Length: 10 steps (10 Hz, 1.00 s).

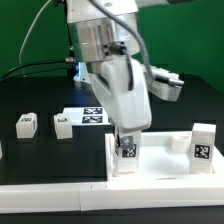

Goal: Assemble square table

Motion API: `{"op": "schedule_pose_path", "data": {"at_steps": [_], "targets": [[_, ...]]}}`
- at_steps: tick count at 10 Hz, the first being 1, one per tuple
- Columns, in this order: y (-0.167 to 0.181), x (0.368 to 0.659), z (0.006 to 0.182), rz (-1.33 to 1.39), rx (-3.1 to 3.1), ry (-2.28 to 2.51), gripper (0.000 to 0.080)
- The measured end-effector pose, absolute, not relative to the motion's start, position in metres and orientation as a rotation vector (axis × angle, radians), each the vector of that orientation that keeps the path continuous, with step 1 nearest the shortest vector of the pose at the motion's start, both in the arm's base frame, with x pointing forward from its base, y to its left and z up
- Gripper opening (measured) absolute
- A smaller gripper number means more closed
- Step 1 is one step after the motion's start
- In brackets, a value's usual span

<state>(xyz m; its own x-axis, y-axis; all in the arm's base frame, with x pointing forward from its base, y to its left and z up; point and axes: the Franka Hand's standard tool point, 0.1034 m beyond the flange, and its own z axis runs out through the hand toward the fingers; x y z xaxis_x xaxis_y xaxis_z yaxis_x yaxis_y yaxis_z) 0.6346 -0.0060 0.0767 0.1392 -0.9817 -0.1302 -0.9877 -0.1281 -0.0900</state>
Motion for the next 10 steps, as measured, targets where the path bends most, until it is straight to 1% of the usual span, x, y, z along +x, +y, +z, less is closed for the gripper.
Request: {"op": "schedule_pose_path", "data": {"at_steps": [2, 3, 4, 5, 6, 7, 9, 10], "targets": [[-0.0058, 0.6339, 0.0755, 0.06, -2.218, 2.006, 0.0289], [-0.0065, 0.6337, 0.0753, 0.046, -2.318, 1.894, 0.0387], [-0.0066, 0.6332, 0.0744, 0.031, -2.437, 1.737, 0.0564], [-0.0078, 0.6327, 0.0739, 0.016, -2.591, 1.492, 0.0564], [-0.0068, 0.6312, 0.0739, 0.016, -2.71, 1.25, 0.0632], [-0.0022, 0.6287, 0.0754, 0.031, -2.762, 1.113, 0.0644], [-0.0044, 0.6286, 0.0749, 0.016, -2.817, 0.97, 0.0649], [-0.0056, 0.6288, 0.0749, 0.0, -2.884, 0.819, 0.0649]]}}
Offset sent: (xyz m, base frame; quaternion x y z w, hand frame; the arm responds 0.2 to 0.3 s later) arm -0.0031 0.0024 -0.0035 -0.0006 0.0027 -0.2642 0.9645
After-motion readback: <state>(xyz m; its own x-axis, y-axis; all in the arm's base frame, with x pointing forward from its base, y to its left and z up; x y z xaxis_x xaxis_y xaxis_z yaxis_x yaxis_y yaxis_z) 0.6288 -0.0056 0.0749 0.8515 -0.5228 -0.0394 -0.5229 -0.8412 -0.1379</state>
